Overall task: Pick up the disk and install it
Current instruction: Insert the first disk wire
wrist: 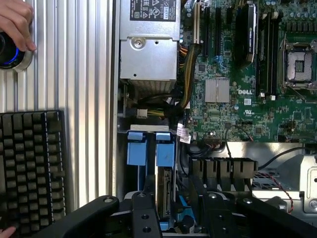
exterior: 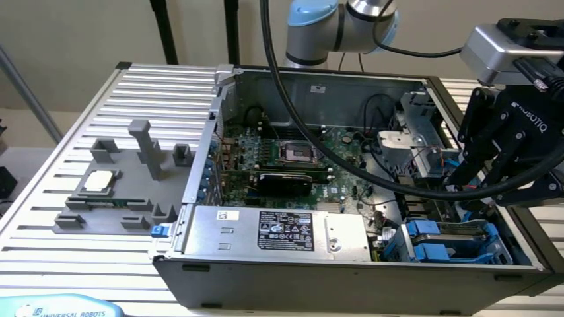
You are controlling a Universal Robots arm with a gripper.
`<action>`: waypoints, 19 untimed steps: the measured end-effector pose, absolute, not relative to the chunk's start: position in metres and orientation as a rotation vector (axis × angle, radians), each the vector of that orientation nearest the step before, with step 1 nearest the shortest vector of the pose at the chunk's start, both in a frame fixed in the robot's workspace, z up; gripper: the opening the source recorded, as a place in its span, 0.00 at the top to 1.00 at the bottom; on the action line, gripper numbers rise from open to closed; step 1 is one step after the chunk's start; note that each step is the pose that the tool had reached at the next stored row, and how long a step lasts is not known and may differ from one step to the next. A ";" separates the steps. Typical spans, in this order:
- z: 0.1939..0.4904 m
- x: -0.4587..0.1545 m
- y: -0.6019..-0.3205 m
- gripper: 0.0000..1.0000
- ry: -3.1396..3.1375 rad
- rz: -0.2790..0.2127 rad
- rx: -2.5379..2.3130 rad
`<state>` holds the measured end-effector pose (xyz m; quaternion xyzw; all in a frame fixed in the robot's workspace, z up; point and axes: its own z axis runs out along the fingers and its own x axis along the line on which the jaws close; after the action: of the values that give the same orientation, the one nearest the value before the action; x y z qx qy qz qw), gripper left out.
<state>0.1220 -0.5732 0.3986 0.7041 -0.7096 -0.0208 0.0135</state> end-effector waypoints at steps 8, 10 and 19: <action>0.399 0.122 -0.573 0.59 -2.210 -0.065 2.193; 0.399 0.122 -0.573 0.59 -2.210 -0.065 2.193; 0.396 0.149 -0.569 0.59 -2.209 -0.065 2.194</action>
<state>0.1487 -0.5691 0.3956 0.7046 -0.7092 -0.0210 0.0137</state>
